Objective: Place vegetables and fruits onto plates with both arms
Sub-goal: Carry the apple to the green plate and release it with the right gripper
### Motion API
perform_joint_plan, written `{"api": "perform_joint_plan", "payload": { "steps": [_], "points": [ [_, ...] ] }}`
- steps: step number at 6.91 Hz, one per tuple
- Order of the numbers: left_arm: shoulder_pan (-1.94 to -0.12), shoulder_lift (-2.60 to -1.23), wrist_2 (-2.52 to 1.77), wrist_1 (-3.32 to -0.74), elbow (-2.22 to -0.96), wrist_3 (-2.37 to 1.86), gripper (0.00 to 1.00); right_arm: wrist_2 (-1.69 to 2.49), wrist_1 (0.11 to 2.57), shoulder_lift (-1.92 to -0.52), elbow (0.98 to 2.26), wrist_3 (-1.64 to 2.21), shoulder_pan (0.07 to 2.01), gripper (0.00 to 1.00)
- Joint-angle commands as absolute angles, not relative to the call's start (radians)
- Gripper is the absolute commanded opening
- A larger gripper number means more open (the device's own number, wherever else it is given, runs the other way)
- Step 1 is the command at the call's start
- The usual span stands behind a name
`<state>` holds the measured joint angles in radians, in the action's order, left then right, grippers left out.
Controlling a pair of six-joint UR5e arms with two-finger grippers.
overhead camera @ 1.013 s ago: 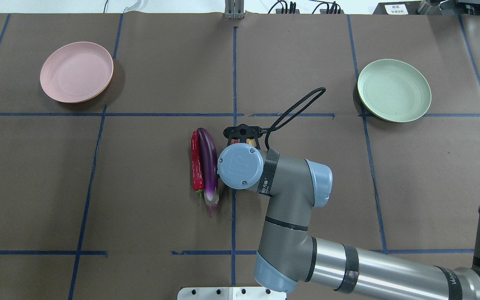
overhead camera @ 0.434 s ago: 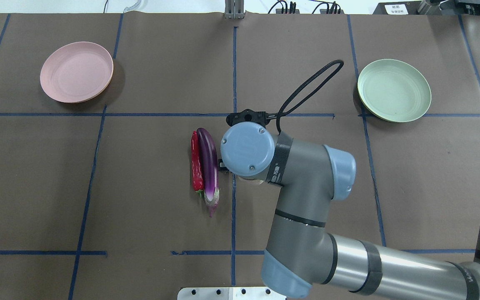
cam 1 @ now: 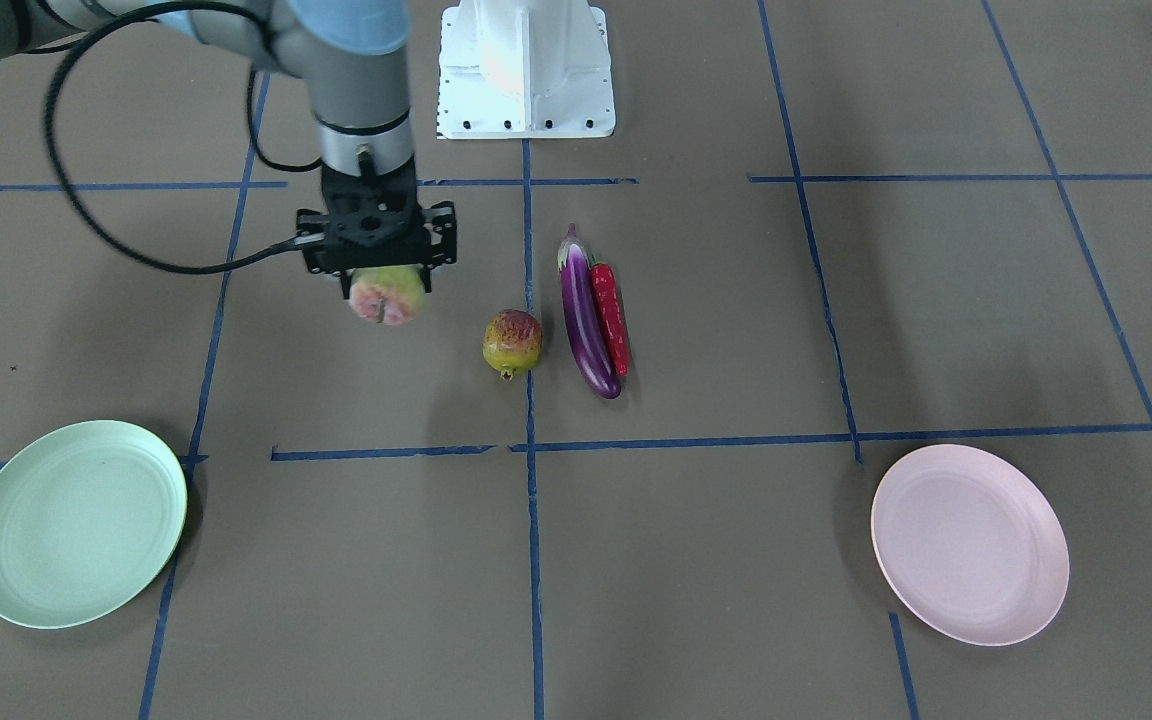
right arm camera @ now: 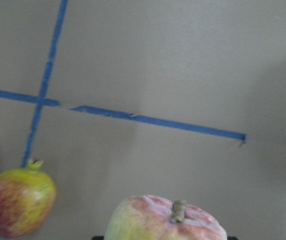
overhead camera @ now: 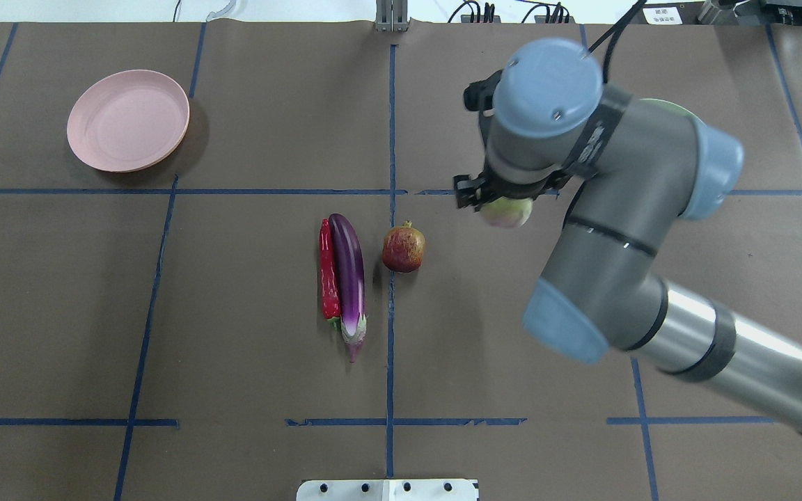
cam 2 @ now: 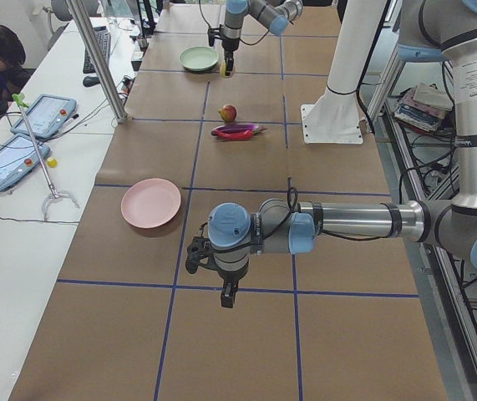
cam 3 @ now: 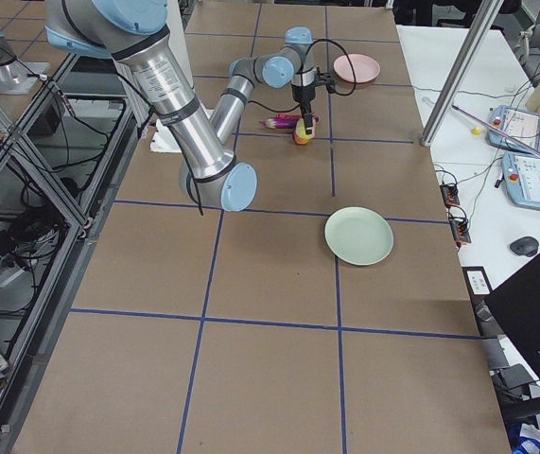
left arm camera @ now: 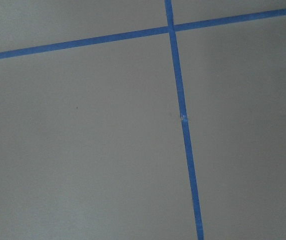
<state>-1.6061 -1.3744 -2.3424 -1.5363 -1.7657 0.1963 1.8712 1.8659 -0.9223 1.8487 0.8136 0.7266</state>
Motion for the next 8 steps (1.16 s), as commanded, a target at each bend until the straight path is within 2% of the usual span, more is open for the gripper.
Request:
{"api": "perform_joint_plan", "payload": {
  "steps": [1, 3, 4, 5, 6, 7, 8],
  "points": [
    [-1.606, -1.374, -2.342, -1.537, -1.766, 0.196, 1.0, 2.07, 1.696, -1.047, 1.733, 0.504, 0.955, 0.15],
    [-1.606, -1.374, -2.342, -1.537, -1.766, 0.196, 1.0, 2.156, 1.362, -1.142, 1.492, 0.351, 1.059, 0.16],
    [-1.606, -1.374, -2.344, -1.536, -1.766, 0.196, 1.0, 2.19, 1.271, -1.163, 1.397, 0.278, 1.095, 0.17],
    [-1.606, -1.374, -2.344, -1.536, -1.766, 0.196, 1.0, 2.194, 1.232, -1.176, 1.347, 0.262, 1.098, 0.26],
    [-1.606, -1.374, -2.342, -1.536, -1.766, 0.196, 1.0, 2.194, 1.229, -1.178, 1.327, 0.262, 1.097, 0.55],
    [-1.606, -1.374, -2.342, -1.536, -1.764, 0.196, 1.0, 2.192, 1.229, -1.177, 1.309, 0.262, 1.094, 0.91],
    [-1.606, -1.374, -2.342, -1.536, -1.766, 0.196, 1.0, 2.192, 1.229, -1.175, 1.305, 0.268, 1.092, 1.0]
  ]
}}
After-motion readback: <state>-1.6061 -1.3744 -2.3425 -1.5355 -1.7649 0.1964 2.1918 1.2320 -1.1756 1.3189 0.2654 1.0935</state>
